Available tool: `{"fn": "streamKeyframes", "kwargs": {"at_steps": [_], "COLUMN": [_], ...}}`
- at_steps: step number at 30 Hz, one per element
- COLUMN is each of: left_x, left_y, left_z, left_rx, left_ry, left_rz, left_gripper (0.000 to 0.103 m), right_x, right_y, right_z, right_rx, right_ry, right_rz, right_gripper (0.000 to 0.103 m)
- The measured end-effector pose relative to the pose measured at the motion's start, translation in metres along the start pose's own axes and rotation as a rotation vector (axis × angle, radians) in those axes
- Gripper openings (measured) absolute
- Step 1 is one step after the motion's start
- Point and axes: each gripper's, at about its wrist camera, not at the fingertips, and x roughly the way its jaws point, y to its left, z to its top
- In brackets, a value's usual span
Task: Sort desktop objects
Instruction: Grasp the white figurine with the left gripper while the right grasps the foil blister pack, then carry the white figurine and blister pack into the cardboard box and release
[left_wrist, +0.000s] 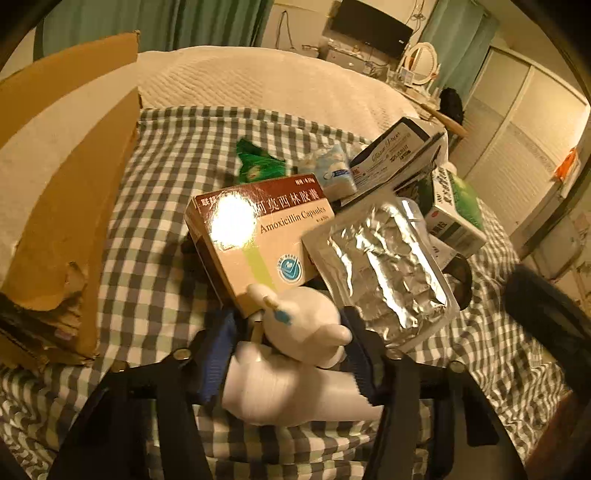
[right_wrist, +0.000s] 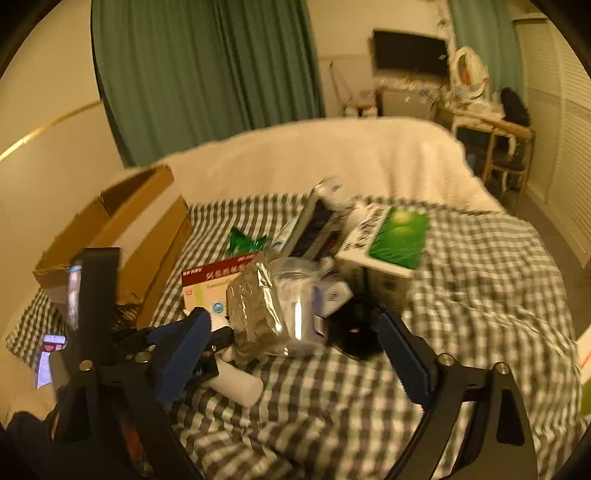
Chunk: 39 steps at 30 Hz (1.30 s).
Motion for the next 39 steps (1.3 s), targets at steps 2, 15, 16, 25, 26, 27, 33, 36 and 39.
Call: {"fn": "streamKeyframes", "kwargs": {"at_steps": [2,15,16,25,26,27,33,36,39], "left_x": [-0.001,0.002,0.001,-0.014,-0.018,-0.022,-0.067,-0.085,-0.101], "left_y": [-0.002,-0.001,0.0,0.008,0.008,0.007,-0.008,-0.014,-0.019], "left_z": [0.001,-0.002,-0.003,-0.009,-0.01,-0.011,-0.018,-0.017,-0.012], "left_rx": [0.008,0.011,0.01,-0.037,-0.04,-0.042,-0.01,-0.002,0.011], "left_ry": [-0.003,0.006,0.003,-0.034,-0.039,-0.045,-0.143,-0.173,-0.198], "left_rz": [-0.02,-0.021,-0.022,-0.065,-0.07,-0.076,-0.107,-0.113,-0.107], "left_gripper": [0.042,0.042,0.042,0.042,0.042,0.042,0.042,0.042,0.042], "right_x": [0.021,0.051,0.053,0.045,0.035,0.026,-0.036,-0.058,-0.076], "right_y": [0.004,0.013,0.014,0.022,0.023,0.024,0.017,0.021,0.023], "right_z": [0.004,-0.01,-0.008,-0.004,-0.003,-0.001,0.011,0.01,0.006], "right_rx": [-0.01,0.024,0.031,0.075,0.052,0.035,0.007,0.001,-0.011], "right_ry": [0.056,0.214,0.229,0.262,0.25,0.24,0.156,0.129,0.11], "right_rz": [0.025,0.107,0.13,0.149,0.133,0.121,0.081,0.064,0.051], "right_gripper": [0.068,0.019,0.015,0.006,0.006,0.006,0.006,0.006,0.006]}}
